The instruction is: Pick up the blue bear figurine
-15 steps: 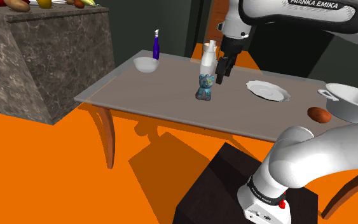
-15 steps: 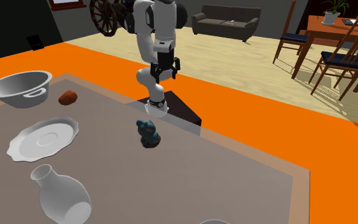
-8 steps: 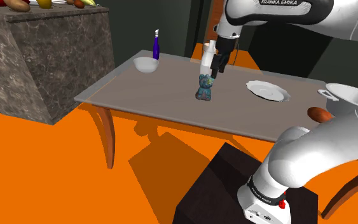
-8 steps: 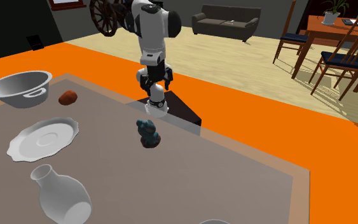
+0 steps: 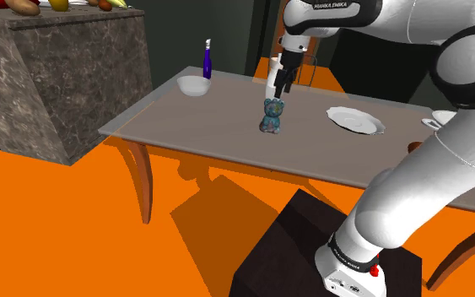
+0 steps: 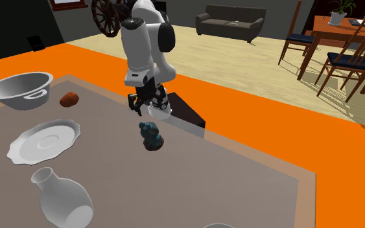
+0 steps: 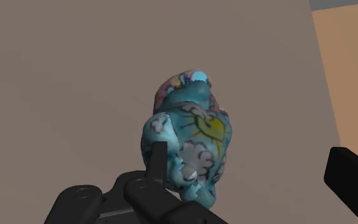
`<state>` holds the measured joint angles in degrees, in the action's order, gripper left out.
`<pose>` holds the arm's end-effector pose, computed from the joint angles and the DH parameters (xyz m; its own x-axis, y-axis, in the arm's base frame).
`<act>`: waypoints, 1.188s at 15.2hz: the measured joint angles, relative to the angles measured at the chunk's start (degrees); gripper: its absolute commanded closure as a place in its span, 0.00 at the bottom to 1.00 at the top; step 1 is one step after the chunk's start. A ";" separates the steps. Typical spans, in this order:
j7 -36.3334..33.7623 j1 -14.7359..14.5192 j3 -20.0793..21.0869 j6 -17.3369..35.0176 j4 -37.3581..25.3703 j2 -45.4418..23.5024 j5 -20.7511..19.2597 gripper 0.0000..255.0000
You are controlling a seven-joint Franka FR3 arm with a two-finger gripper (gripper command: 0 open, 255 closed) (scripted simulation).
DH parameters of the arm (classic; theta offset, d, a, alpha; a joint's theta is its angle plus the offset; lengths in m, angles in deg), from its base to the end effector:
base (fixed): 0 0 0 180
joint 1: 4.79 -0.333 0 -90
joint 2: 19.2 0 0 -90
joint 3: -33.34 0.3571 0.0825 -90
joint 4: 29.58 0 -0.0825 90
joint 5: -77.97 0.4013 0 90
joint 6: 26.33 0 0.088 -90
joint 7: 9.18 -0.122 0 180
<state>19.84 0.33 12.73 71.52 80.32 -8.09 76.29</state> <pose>0.4524 -0.2374 0.5891 0.9976 0.0691 -0.0058 0.0687 -0.9965 -0.0478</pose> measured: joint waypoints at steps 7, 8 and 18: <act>3.87 0.89 -2.30 3.58 -1.70 -6.01 2.55 0.00; 3.94 0.90 -2.33 4.32 -1.14 -6.20 2.62 0.00; 3.77 0.83 -2.24 6.29 0.81 -6.06 2.60 1.00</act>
<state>23.61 1.16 10.48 77.81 81.13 -14.15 78.90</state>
